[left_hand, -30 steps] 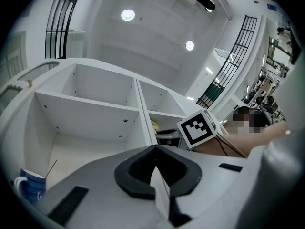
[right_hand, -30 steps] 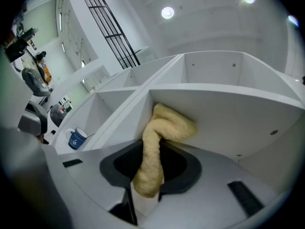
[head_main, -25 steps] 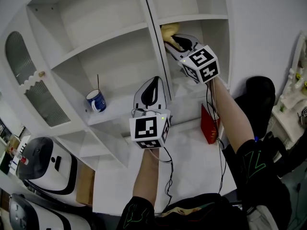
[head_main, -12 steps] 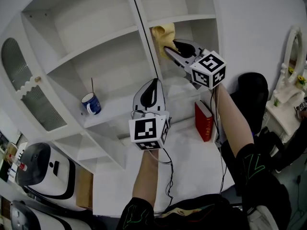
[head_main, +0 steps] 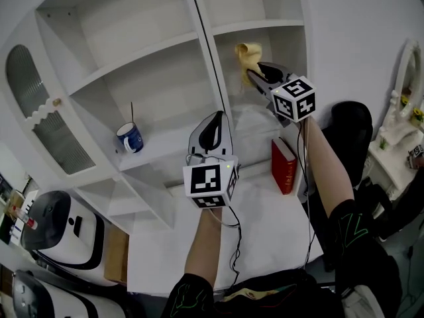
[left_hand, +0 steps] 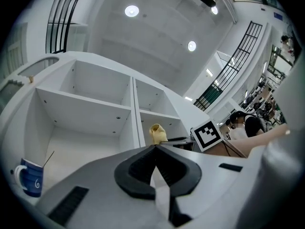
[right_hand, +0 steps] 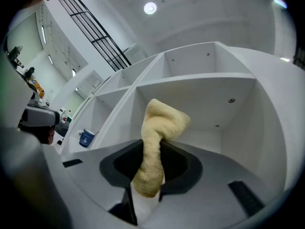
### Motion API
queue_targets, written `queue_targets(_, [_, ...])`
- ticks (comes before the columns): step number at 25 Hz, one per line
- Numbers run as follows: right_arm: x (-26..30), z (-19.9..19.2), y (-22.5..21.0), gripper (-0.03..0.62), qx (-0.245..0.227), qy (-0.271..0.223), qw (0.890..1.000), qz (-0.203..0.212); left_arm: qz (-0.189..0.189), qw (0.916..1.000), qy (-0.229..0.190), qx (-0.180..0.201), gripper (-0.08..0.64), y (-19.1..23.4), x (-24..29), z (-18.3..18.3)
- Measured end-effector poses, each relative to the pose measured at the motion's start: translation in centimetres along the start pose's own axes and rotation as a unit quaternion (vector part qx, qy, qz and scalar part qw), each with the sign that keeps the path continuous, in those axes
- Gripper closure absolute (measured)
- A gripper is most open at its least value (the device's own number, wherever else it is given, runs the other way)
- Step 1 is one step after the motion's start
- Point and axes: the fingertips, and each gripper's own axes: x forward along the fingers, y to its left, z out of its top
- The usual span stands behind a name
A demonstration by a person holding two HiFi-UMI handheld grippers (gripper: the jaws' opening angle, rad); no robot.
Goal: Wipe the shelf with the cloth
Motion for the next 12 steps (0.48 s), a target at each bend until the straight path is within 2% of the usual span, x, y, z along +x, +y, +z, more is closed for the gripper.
queue_targets(7, [1.7, -2.6, 0.4, 0.485, 0.006, 0.037, 0.999, -0.002, 0.026, 0.9984, 0.048, -0.017, 0.56, 1.7, -1.1, -2.4])
queue_targets(12, [3.5, -4.2, 1.2, 0.485, -0.006, 0.068, 0.998, -0.004, 0.034, 0.9974, 0.062, -0.015, 0.56, 2.3, -1.7, -3.4])
